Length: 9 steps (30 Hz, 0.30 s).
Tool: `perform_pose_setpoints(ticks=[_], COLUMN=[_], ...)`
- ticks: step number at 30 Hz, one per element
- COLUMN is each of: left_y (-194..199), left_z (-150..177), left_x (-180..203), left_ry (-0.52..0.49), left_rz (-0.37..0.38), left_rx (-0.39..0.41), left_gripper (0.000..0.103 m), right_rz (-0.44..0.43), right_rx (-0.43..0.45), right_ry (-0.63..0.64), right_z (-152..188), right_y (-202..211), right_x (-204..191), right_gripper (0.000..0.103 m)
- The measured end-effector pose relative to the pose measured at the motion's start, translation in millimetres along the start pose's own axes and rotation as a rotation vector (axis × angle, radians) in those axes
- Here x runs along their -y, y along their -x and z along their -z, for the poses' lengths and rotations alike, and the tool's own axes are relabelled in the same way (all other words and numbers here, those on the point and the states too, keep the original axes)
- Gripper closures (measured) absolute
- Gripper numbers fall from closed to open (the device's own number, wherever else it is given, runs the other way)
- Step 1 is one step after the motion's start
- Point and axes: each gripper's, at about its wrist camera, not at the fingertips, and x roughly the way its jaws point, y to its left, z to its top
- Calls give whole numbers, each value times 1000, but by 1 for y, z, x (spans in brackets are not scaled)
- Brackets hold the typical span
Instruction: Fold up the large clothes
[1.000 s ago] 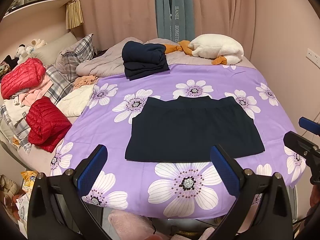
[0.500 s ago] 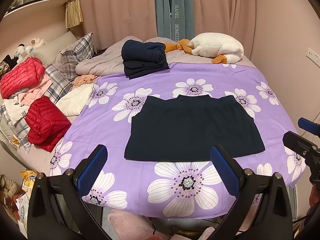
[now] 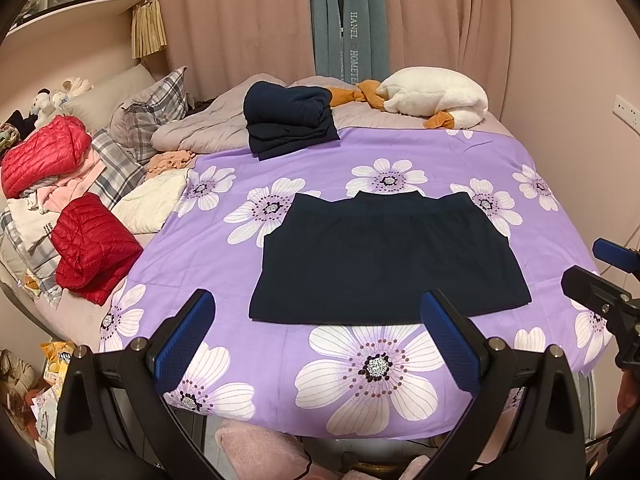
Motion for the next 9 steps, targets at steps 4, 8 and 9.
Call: perform_pose_setpoints(ticks=[4, 8, 9], left_y=[1, 1, 1], left_z=[1, 0, 1], left_x=[0, 1, 2], left_ry=[1, -2, -3], left_rz=[10, 11, 10], left_rx=[5, 6, 6], left_gripper=[0, 0, 0], right_rz=[0, 0, 0], right_rx=[0, 1, 0], right_ry=[0, 0, -1], right_z=[0, 0, 0], right_y=[0, 0, 0], right_x=[0, 0, 0], right_gripper=[1, 1, 1])
